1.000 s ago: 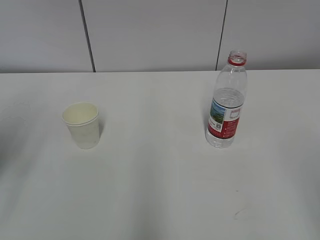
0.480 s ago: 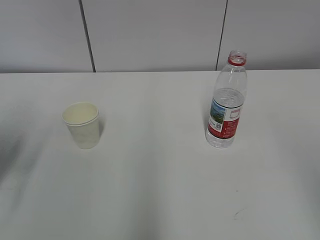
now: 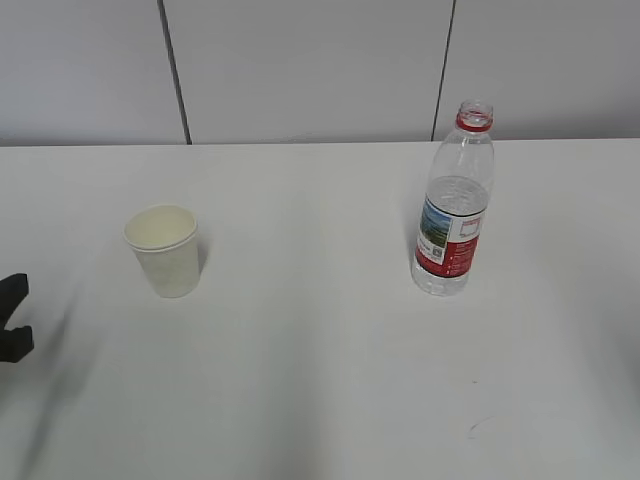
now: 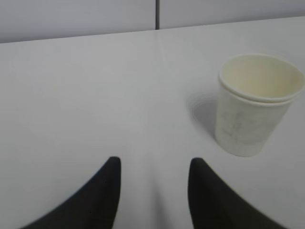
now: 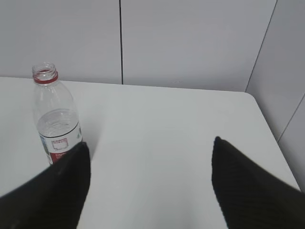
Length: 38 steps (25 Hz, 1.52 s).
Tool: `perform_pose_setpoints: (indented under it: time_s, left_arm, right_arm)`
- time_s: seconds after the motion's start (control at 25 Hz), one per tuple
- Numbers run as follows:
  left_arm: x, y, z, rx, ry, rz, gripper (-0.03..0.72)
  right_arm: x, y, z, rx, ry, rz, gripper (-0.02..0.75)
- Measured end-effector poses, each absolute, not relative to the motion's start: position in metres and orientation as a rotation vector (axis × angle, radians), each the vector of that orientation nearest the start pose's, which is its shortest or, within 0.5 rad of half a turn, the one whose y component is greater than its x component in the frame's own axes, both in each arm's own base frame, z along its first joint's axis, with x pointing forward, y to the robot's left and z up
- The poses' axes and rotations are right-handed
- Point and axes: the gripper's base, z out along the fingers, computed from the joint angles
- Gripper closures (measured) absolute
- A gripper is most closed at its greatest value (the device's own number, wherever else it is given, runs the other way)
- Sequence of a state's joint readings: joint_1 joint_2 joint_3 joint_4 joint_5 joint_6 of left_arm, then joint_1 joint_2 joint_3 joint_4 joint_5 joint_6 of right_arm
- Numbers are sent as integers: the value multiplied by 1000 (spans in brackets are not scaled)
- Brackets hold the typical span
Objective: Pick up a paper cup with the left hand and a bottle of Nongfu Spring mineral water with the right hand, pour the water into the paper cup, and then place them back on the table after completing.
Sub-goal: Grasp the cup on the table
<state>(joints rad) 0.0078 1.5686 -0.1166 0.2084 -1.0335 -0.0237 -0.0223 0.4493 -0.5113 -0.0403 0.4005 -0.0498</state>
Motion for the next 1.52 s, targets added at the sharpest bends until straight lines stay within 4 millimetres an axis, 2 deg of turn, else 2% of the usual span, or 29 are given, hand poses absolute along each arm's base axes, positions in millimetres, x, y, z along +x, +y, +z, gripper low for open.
perform_pose_setpoints:
  time_s: [0.32,0.44,0.56,0.68,0.76,1.08,1.28,1.52]
  left_arm:
    - [195,-29,116,349,1916,-235,386]
    - [193,-32,112,395,1931,-268,358]
    - [192,-35,111,422,1931,-293,247]
    - [198,-35,113,407,1916,-302,83]
    - [204,-35,114,408,1902,-302,45]
    - [232,-43,98,460,1910,-351,38]
    - [251,-60,91,510,1887,-384,41]
    - [277,-76,84,479,1856,-369,49]
  right_arm:
    - [132,-3,325,28,1623,-6,151]
    - [141,-4,325,38,1589,-4,150]
    - [146,-4,327,55,1549,3,150]
    - [146,-5,332,91,1487,24,151]
    - [146,-6,334,100,1465,28,151]
    - [147,-6,334,106,1460,31,150]
    - [147,-6,334,106,1461,31,150]
    - [147,-6,334,106,1462,31,150]
